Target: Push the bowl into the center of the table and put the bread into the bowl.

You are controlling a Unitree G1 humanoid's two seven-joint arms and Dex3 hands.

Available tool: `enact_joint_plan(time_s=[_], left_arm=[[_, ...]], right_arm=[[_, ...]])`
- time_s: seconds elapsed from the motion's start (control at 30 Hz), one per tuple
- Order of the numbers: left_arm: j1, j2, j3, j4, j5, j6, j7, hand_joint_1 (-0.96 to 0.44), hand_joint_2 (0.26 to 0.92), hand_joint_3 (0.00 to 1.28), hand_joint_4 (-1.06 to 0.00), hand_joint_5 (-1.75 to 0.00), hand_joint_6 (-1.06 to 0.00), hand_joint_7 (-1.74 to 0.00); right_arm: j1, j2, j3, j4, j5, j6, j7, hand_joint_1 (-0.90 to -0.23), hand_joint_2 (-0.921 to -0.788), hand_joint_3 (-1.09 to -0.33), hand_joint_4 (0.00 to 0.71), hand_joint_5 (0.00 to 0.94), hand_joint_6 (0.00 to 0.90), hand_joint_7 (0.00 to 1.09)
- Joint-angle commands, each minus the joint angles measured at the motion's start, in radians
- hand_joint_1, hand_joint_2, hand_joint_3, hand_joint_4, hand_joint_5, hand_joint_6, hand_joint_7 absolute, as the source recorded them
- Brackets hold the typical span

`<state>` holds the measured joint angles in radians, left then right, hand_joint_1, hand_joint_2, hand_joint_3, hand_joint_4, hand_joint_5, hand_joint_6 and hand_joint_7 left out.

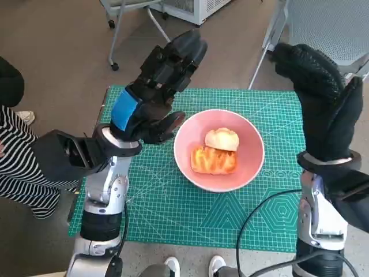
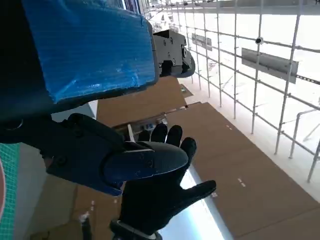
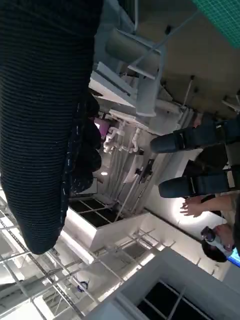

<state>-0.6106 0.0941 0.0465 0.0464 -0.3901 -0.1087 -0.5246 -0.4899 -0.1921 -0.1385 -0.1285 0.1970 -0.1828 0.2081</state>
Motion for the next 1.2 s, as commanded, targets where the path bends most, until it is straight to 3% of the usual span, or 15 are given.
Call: enact_joint_plan(time_s=[0.03,1.2], left_arm=[[-0.004,-0.004,-0.006,-0.025,-0.006,0.007,0.002,-0.63,0.839,0.53,0.00,0.00,0.00,-0.42],[0.002,-0.015,-0.002,-0.017,-0.012,0.003,-0.005,-0.62,0.803,0.56,0.00,0.00,0.00,-0.43]], right_arm=[[0.021,0.003,-0.003,0.011,0.005,0.002,0.000,-0.656,-0.921,-0.662,0.219,0.000,0.105,0.54],[0.044,0.009,-0.004,-0.014,0.024,0.027,0.000,-0.677,-0.921,-0.634,0.216,0.000,0.101,0.54]])
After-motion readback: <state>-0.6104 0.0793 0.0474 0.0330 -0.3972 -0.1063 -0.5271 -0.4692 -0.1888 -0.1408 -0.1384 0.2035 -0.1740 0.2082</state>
